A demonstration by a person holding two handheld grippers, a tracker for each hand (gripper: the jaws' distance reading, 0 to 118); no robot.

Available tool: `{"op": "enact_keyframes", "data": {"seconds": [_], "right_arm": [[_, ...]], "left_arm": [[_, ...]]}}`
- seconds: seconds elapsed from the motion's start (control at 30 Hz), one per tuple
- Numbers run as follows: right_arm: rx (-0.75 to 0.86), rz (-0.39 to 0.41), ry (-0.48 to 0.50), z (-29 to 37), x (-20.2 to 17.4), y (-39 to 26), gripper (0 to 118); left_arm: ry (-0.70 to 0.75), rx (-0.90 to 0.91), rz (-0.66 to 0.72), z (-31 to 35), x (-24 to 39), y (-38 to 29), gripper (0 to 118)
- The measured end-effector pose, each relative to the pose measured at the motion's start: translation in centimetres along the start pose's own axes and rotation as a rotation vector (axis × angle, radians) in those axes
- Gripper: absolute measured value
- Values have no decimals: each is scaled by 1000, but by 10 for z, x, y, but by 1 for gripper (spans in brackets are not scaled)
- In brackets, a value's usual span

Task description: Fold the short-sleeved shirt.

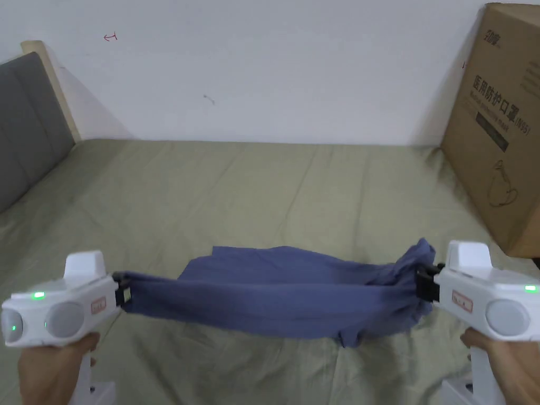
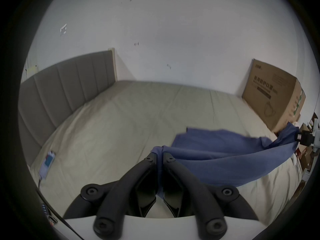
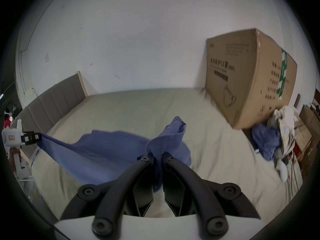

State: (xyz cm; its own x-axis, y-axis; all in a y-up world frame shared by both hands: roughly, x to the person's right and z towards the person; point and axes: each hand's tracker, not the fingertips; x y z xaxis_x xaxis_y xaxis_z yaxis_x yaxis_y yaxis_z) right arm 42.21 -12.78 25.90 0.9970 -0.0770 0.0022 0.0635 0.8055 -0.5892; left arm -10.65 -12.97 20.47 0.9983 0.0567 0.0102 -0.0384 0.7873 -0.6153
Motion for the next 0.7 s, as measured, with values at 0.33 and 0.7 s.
{"op": "enact_keyframes", "data": {"seconds": [0.33,0.7], "right_arm": [[-84,-169,16,53,-6,-107,6],[-184,-295,-42,99,6,-190,6]], "left_arm": [[16,-88,35,34,-23,-95,3],[34,-169,67,81,-33,-161,3]]}}
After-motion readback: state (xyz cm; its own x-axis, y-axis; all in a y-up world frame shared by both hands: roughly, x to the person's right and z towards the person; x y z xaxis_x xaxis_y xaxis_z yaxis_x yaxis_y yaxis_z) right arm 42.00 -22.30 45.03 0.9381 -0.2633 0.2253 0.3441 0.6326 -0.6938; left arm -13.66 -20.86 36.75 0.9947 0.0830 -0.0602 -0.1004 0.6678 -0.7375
